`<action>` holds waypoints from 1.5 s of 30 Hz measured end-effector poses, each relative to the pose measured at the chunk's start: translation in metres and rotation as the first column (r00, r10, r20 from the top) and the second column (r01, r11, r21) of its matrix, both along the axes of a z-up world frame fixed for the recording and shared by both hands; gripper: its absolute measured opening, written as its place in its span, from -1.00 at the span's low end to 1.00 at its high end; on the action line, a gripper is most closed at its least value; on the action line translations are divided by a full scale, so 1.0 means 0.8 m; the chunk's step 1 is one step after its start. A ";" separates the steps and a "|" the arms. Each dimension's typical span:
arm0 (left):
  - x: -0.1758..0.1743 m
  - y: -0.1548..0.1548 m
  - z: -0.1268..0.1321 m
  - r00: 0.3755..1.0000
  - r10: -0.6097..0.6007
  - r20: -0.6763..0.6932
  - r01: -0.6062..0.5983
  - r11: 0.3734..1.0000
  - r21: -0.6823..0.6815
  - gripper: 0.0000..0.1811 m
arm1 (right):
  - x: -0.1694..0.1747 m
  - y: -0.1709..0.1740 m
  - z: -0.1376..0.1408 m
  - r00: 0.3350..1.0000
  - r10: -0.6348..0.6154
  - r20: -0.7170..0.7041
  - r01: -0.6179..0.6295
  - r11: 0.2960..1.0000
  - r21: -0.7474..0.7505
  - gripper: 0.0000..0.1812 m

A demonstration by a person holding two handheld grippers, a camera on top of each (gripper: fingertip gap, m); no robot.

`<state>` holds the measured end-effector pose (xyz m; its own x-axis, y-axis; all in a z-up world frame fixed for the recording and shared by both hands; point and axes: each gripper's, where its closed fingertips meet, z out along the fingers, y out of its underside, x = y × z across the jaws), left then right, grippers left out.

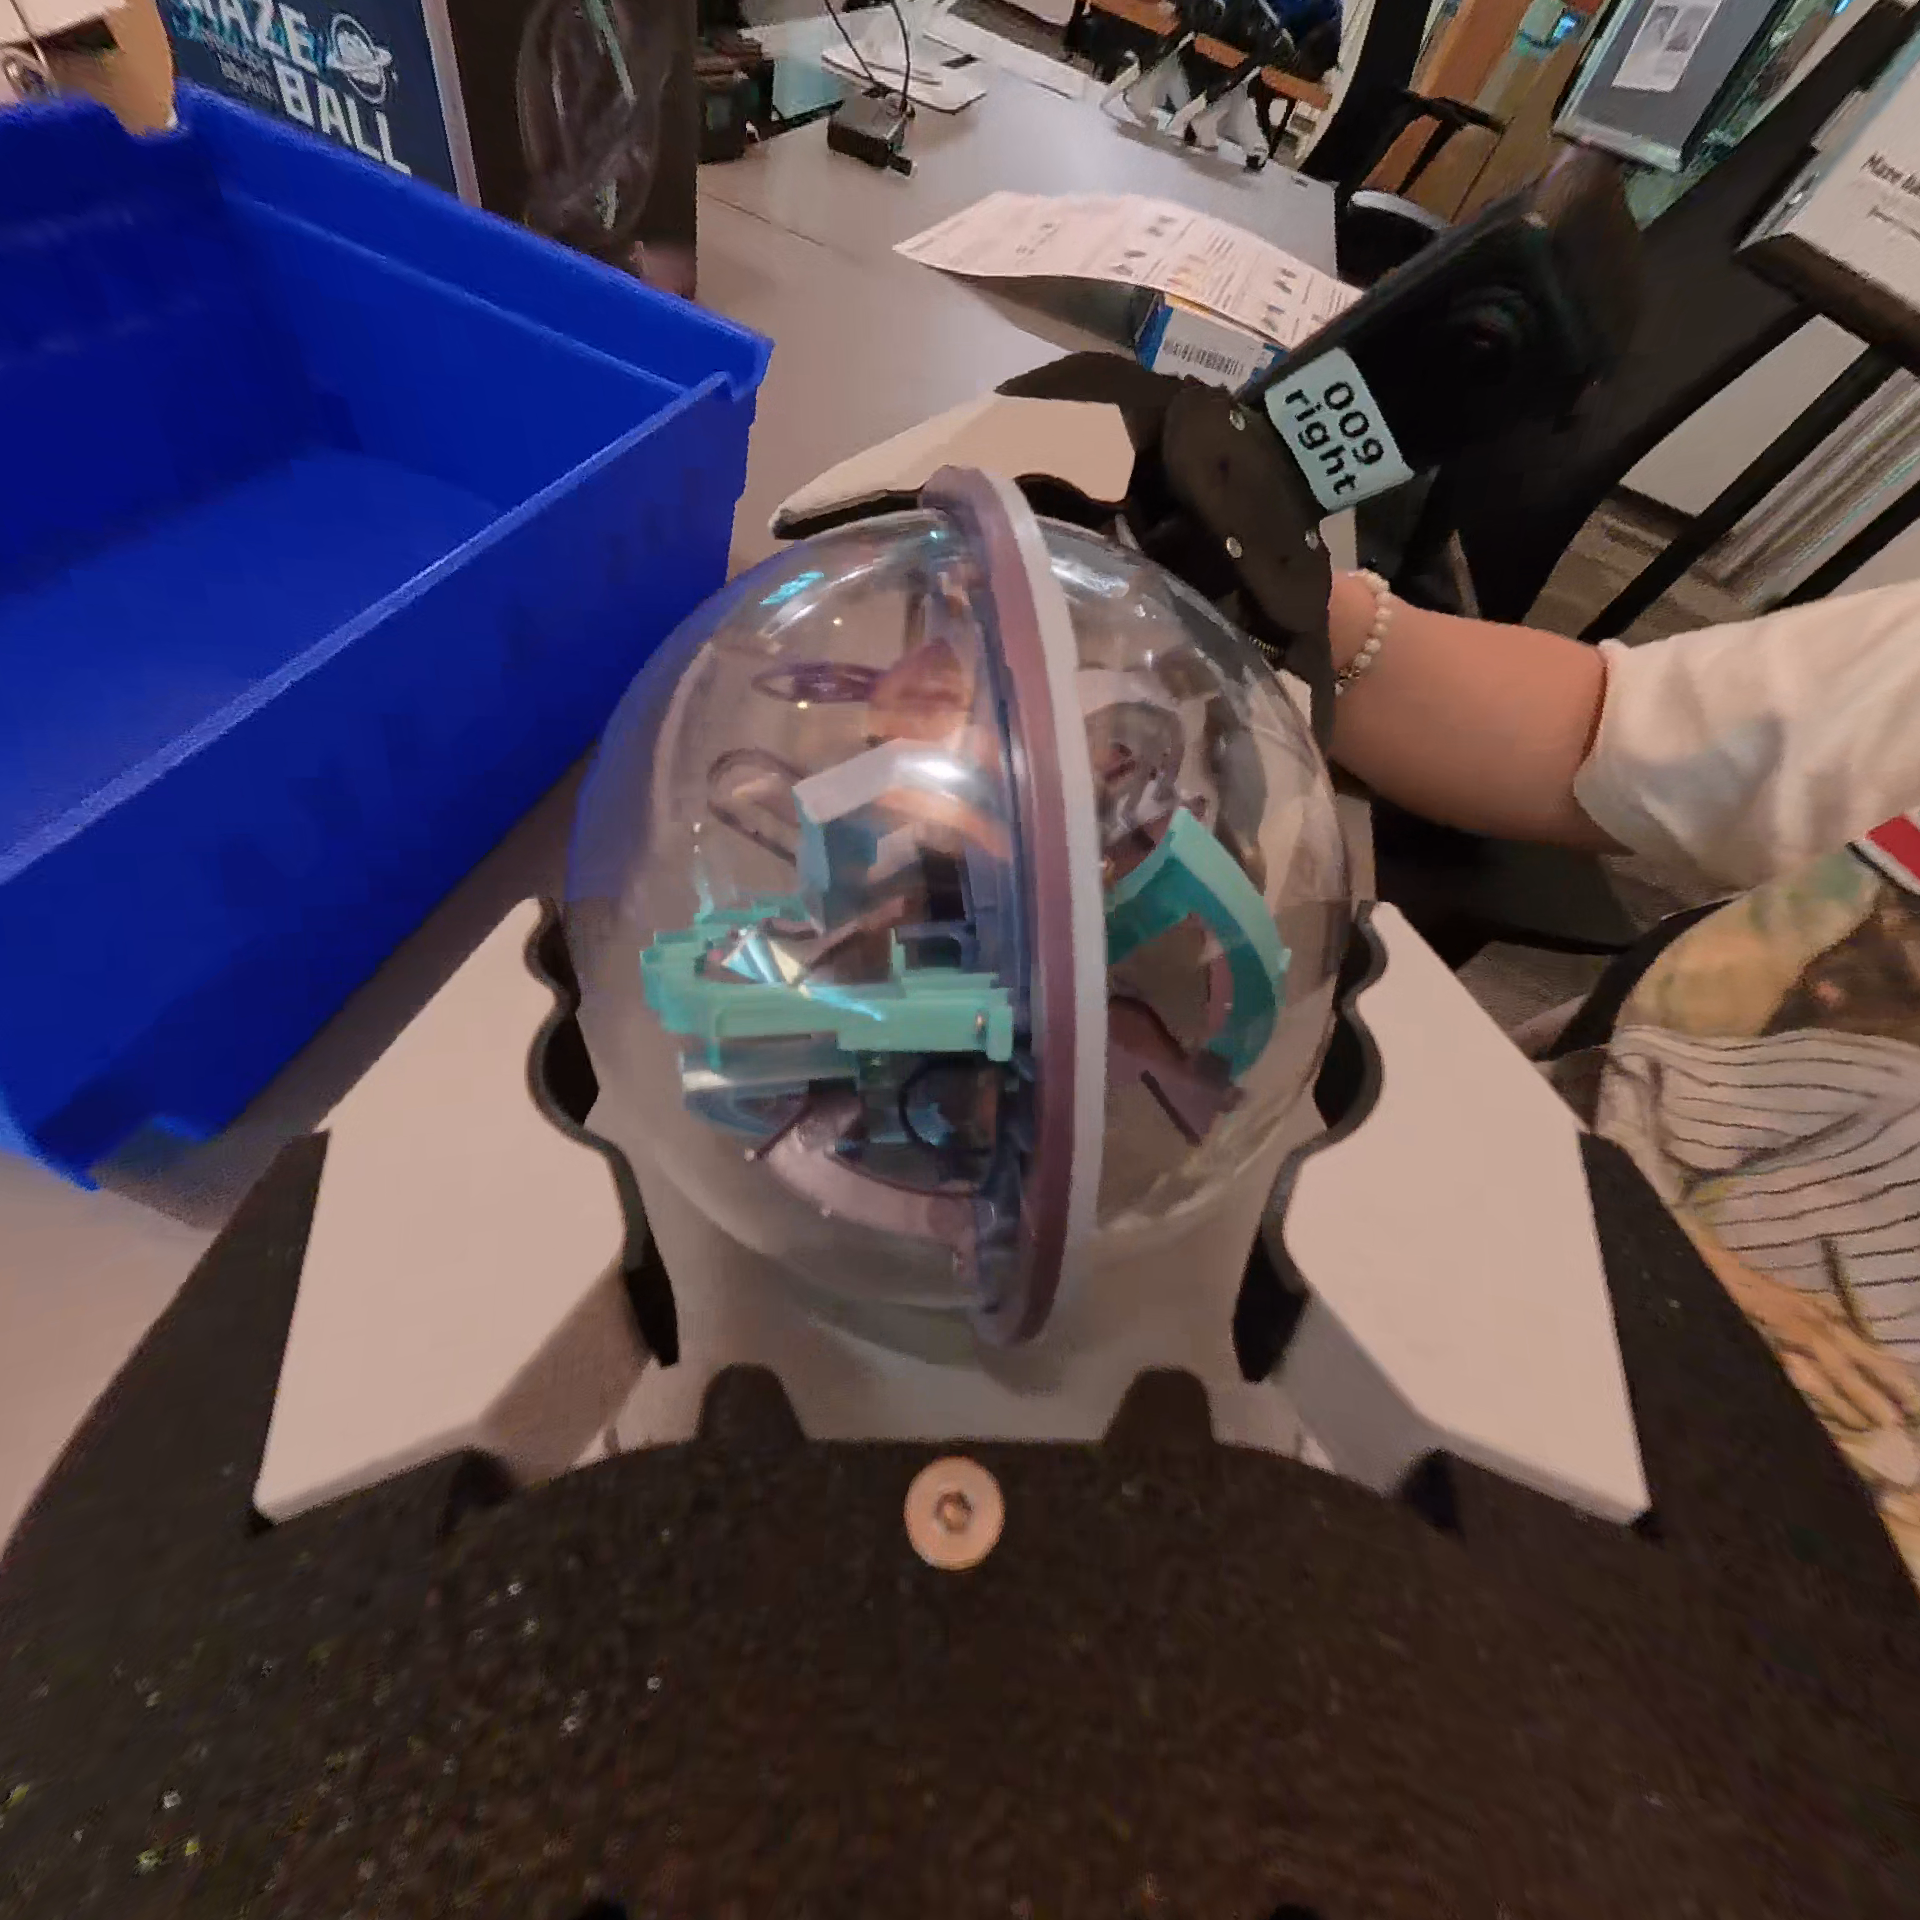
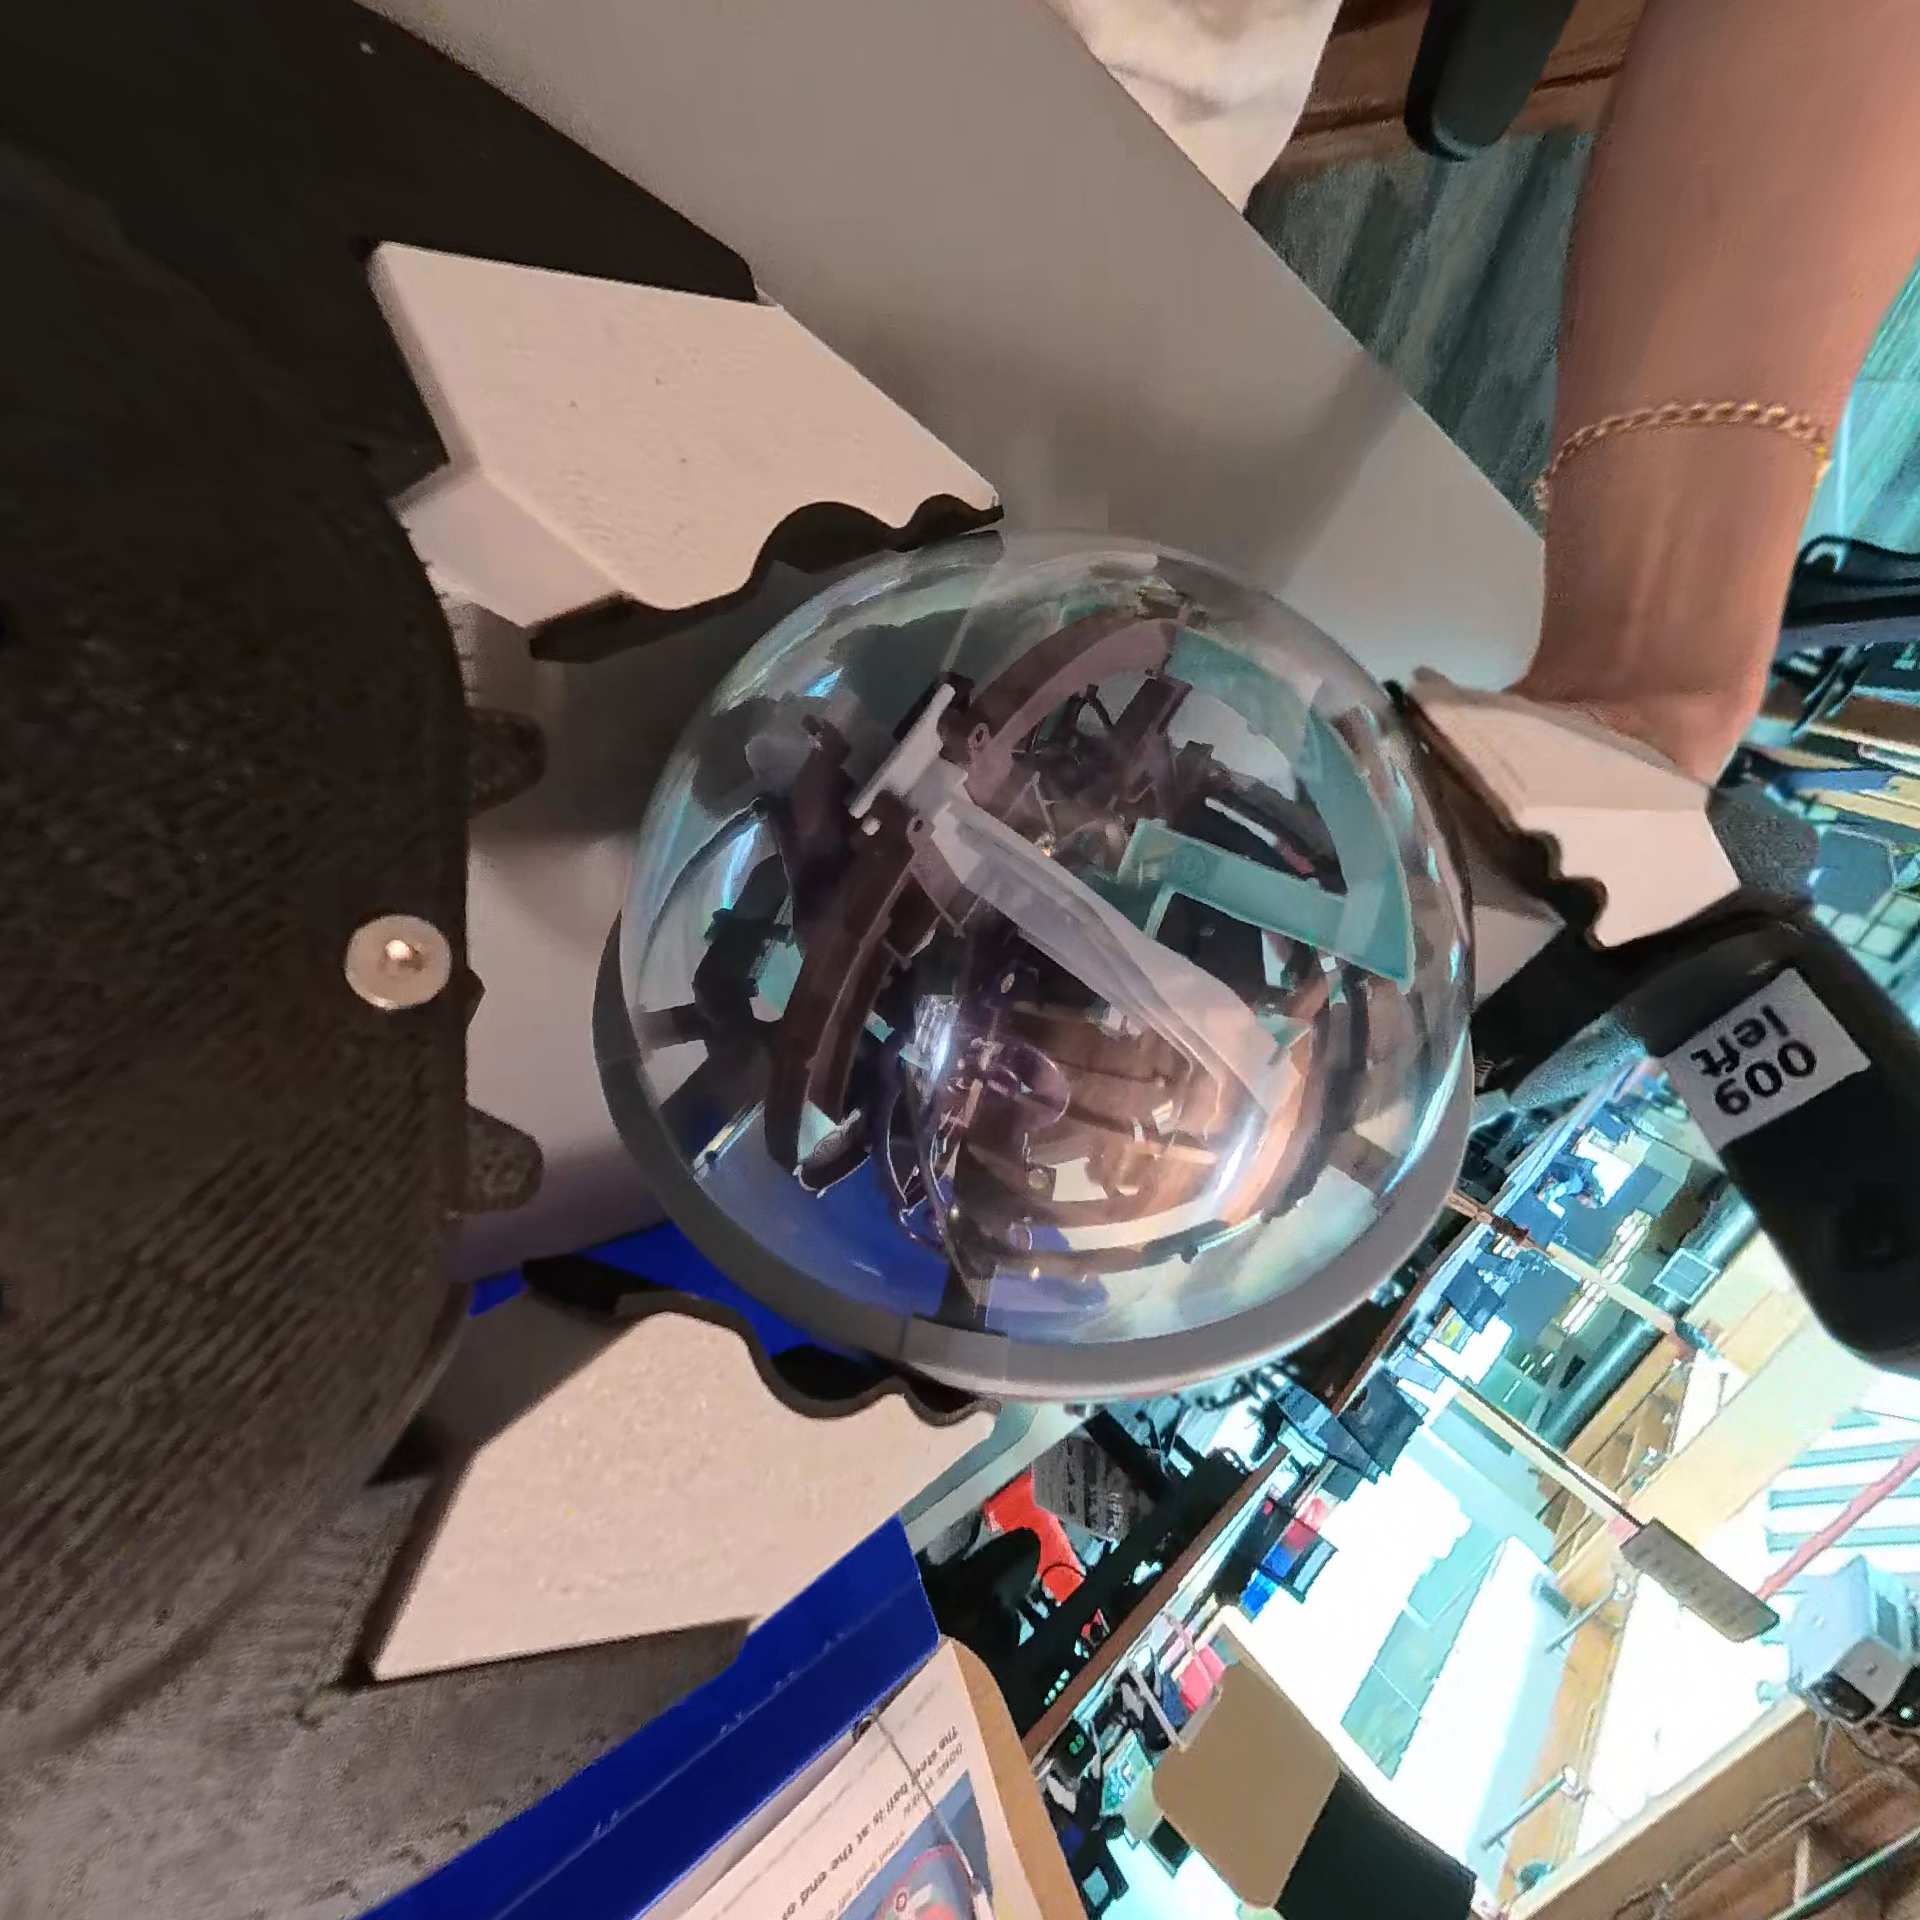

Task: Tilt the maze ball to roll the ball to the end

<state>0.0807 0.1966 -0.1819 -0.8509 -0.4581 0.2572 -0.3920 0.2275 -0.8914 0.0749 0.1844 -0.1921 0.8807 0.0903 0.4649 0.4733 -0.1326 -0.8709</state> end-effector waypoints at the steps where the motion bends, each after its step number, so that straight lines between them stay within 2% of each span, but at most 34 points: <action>1: 0.001 -0.001 -0.003 1.000 0.003 0.017 -0.003 1.000 0.015 0.56 | 0.002 0.000 0.000 1.000 0.003 -0.014 -0.003 1.000 -0.003 0.67; 7: 0.003 -0.005 -0.005 0.997 0.072 0.005 -0.072 0.996 0.060 0.57 | 0.010 -0.002 -0.009 0.996 -0.014 -0.093 0.012 1.000 -0.024 0.69; 12: 0.015 0.000 -0.008 0.967 0.223 -0.128 -0.215 0.974 0.073 0.57 | 0.015 -0.004 0.001 0.991 -0.112 -0.067 0.114 0.993 0.037 0.64; 16: 0.015 -0.002 -0.012 0.940 0.261 -0.220 -0.253 0.965 0.063 0.57 | 0.010 0.005 -0.001 0.988 -0.145 -0.054 0.147 0.989 0.034 0.67; 19: 0.016 0.000 -0.014 0.934 0.272 -0.230 -0.265 0.962 0.062 0.57 | 0.012 0.007 -0.002 0.989 -0.127 -0.078 0.129 0.991 0.024 0.69; 23: 0.007 0.002 -0.026 0.969 0.213 -0.123 -0.194 0.969 0.155 0.58 | 0.015 0.007 -0.003 0.987 -0.091 -0.135 0.093 0.996 0.009 0.69; 26: 0.010 -0.001 -0.020 0.987 0.134 0.085 -0.148 0.969 0.200 0.57 | 0.015 0.006 -0.004 0.983 -0.050 -0.176 0.051 0.999 0.003 0.68; 29: 0.009 -0.011 -0.005 0.960 0.034 0.280 -0.092 0.976 0.197 0.57 | 0.010 0.008 -0.003 0.988 0.002 -0.156 -0.003 1.000 -0.006 0.67; 32: 0.001 -0.018 -0.001 0.920 -0.067 0.387 -0.015 0.979 0.205 0.61 | 0.003 0.010 -0.005 0.985 0.055 -0.161 -0.061 0.998 -0.032 0.67; 39: -0.017 -0.017 0.005 0.930 -0.121 0.347 0.078 0.988 0.135 0.56 | -0.012 0.007 -0.008 0.949 0.145 -0.280 -0.166 0.985 -0.049 0.67; 45: -0.014 -0.004 0.002 0.960 -0.022 0.278 -0.008 0.994 0.106 0.57 | -0.009 0.007 0.005 0.950 0.110 -0.292 -0.107 0.994 0.027 0.61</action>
